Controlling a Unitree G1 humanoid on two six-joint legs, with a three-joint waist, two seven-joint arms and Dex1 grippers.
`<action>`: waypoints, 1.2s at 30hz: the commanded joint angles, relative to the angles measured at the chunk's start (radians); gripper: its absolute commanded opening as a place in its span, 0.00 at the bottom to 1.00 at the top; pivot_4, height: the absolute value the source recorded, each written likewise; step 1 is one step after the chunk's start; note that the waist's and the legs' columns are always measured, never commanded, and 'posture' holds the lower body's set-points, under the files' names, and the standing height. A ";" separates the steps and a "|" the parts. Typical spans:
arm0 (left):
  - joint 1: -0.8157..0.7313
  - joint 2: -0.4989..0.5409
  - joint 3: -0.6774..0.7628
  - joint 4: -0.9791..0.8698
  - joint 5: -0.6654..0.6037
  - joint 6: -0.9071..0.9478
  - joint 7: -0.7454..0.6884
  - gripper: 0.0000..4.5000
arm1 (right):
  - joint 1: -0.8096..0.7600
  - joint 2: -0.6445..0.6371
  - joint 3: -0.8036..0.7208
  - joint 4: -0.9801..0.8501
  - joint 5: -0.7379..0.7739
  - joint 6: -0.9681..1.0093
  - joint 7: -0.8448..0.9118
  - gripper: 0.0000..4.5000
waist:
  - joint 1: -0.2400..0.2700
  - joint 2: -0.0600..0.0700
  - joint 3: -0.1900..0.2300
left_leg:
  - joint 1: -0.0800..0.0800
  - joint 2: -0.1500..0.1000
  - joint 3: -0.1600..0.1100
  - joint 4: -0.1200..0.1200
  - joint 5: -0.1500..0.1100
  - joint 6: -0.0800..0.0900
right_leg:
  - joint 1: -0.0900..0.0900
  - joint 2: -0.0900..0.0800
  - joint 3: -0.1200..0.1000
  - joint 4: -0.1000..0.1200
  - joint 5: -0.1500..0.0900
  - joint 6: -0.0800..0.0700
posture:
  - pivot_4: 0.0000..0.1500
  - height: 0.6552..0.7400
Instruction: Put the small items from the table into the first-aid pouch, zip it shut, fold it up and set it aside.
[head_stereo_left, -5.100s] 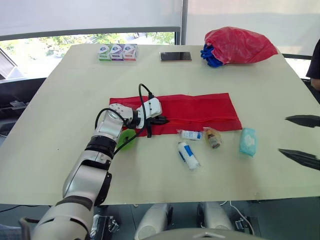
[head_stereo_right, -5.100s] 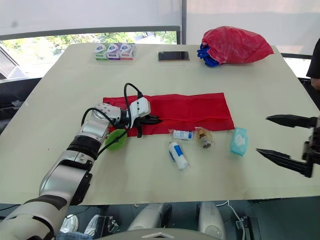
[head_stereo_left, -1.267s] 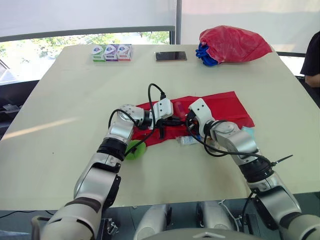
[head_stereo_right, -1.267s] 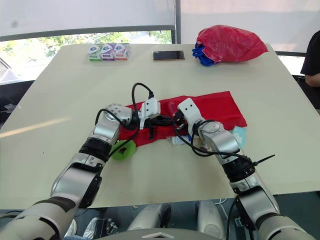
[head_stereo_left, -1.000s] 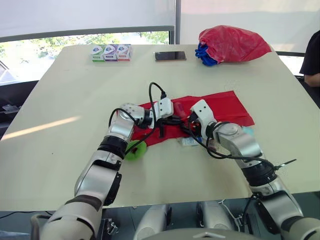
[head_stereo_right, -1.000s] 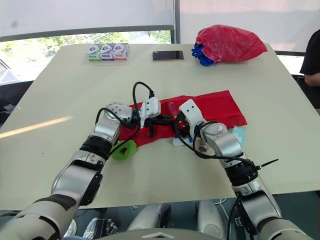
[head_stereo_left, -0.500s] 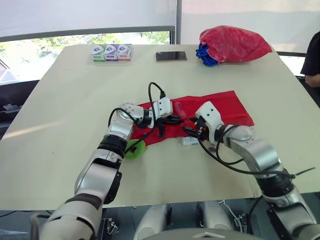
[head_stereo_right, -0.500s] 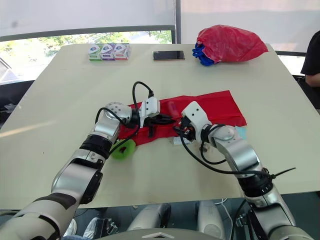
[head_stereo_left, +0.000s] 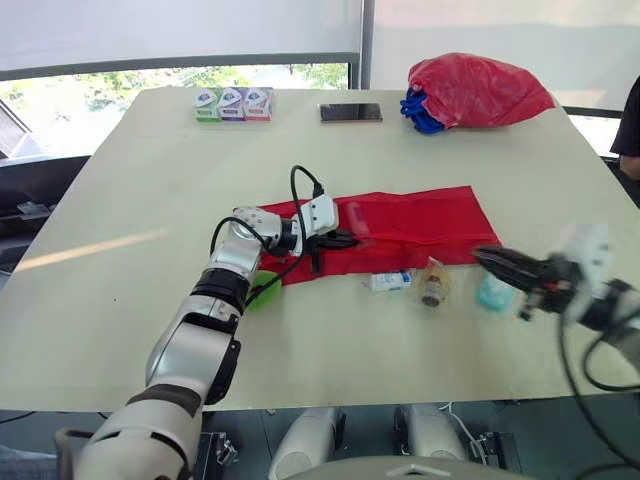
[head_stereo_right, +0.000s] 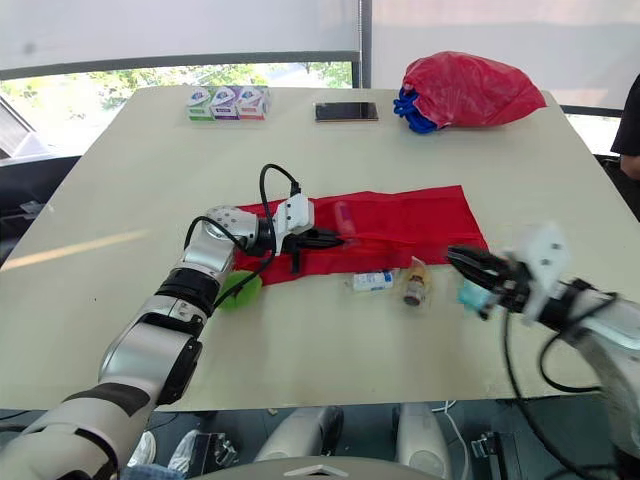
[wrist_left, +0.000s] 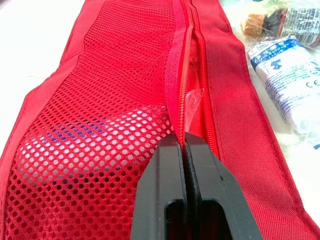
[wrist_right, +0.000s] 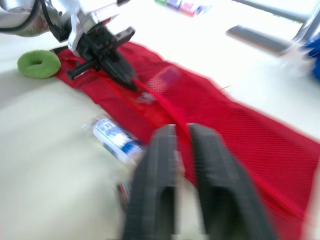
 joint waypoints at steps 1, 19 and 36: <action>-0.013 0.002 0.016 -0.007 -0.009 -0.021 -0.002 0.00 | 0.042 -0.078 -0.154 -0.005 0.115 -0.009 0.118 0.46 | 0.000 0.000 0.000 | 0.000 0.000 0.000 0.000 0.000 0.000 | 0.000 0.000 0.000 0.000 0.000 0.000 | 1.00 1.00; -0.028 0.000 0.013 0.024 -0.004 -0.038 -0.007 0.00 | 0.158 -0.302 -0.421 0.171 0.175 -0.022 0.385 0.99 | 0.007 0.000 0.000 | -0.001 0.000 0.000 0.000 -0.001 0.002 | 0.001 -0.005 -0.001 -0.002 0.000 0.000 | 1.00 1.00; -0.056 -0.026 0.004 0.059 0.020 -0.071 0.007 0.00 | -0.248 -0.197 0.454 0.046 -0.087 0.021 -0.017 0.99 | 0.011 0.000 0.001 | -0.004 -0.001 -0.002 0.003 -0.001 0.001 | 0.000 -0.006 -0.004 -0.003 0.000 0.000 | 1.00 1.00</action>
